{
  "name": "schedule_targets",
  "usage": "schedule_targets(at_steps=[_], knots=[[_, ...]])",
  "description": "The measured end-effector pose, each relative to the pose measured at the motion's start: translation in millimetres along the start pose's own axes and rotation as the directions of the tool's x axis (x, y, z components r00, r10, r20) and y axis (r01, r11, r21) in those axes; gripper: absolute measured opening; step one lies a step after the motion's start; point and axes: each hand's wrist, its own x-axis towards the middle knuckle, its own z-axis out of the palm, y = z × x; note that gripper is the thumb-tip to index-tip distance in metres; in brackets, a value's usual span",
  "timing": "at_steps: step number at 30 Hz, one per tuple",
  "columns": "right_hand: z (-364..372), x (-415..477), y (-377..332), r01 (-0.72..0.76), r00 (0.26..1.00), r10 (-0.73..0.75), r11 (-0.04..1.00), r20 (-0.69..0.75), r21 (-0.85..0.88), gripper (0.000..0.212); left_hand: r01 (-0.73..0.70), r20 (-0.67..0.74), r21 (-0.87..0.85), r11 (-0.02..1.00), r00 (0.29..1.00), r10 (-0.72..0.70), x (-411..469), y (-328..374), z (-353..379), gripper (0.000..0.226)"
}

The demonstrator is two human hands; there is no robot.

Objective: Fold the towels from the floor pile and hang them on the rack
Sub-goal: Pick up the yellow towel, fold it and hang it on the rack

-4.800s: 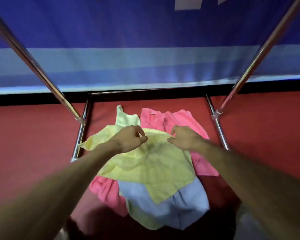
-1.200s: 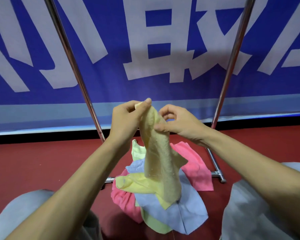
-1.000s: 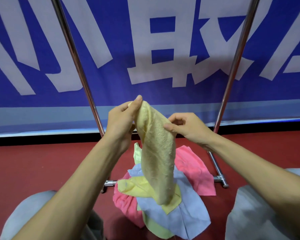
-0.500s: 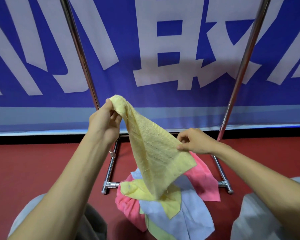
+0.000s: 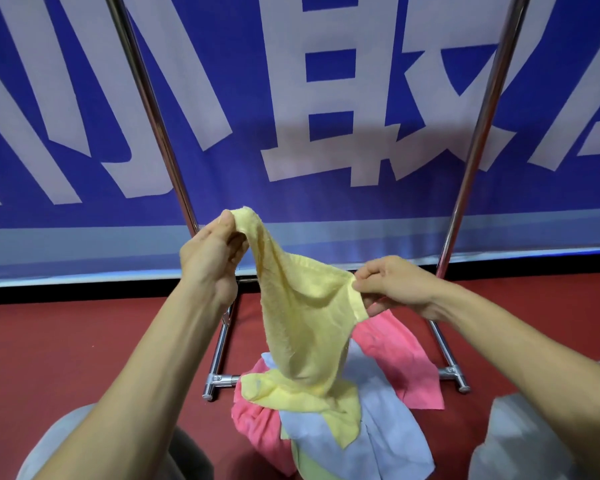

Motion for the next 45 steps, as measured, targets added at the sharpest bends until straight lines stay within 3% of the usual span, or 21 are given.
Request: schedule_targets(at_steps=[6,11,18,27,31,33,35,38,41,43,45], knots=[[4.2,-16.5,-24.3,0.075,0.997,-0.077,0.933,-0.008,0.353,0.013,0.093,0.16,0.123,0.988,0.981,-0.112,-10.8,-12.6,12.7,0.011],[4.0,-19.8,-33.5,0.068,0.992,0.008,0.808,-0.127,0.585,0.01,-0.024,0.296,0.354,0.935,0.951,-0.087,-25.7,-32.6,22.1,0.012],[6.8,-24.0,-34.3,0.015,0.984,0.078,0.858,-0.159,0.513,0.009,-0.287,0.43,0.544,0.789,0.902,0.032,-35.3,-42.5,26.1,0.009],[8.0,-16.1,-28.9,-0.092,0.98,0.185,0.74,-0.07,0.666,0.008,-0.553,0.593,0.619,0.558,0.795,0.131,-44.5,-43.7,26.4,0.017],[6.6,-16.9,-30.4,-0.095,0.979,0.196,0.705,-0.064,0.703,0.009,-0.704,0.672,0.617,0.351,0.704,0.231,-49.3,-47.2,26.1,0.033],[6.4,-17.4,-31.0,-0.086,0.98,0.189,0.698,-0.067,0.71,0.01,-0.755,0.69,0.607,0.248,0.656,0.307,-48.4,-49.7,25.6,0.028],[5.5,-18.3,-30.9,-0.074,0.982,0.174,0.711,-0.073,0.7,0.009,-0.778,0.701,0.594,0.205,0.625,0.342,-46.6,-50.9,26.0,0.021],[1.4,-20.8,-29.5,-0.035,0.989,0.109,0.836,-0.103,0.547,0.012,-0.77,0.708,0.582,0.26,0.638,0.304,-44.9,-50.2,28.1,0.014],[-3.3,-23.0,-26.5,0.04,0.982,0.006,0.97,-0.191,0.238,0.016,-0.647,0.635,0.616,0.449,0.745,0.202,-39.4,-48.2,27.1,0.012],[-4.9,-22.7,-23.7,0.087,0.969,-0.065,0.993,-0.24,0.084,0.015,-0.545,0.593,0.615,0.57,0.796,0.121,-36.2,-45.2,25.9,0.012],[-3.9,-20.9,-22.0,0.157,0.947,-0.164,0.987,-0.275,-0.047,0.014,-0.503,0.588,0.603,0.62,0.805,0.081,-35.3,-39.2,24.5,0.012]])
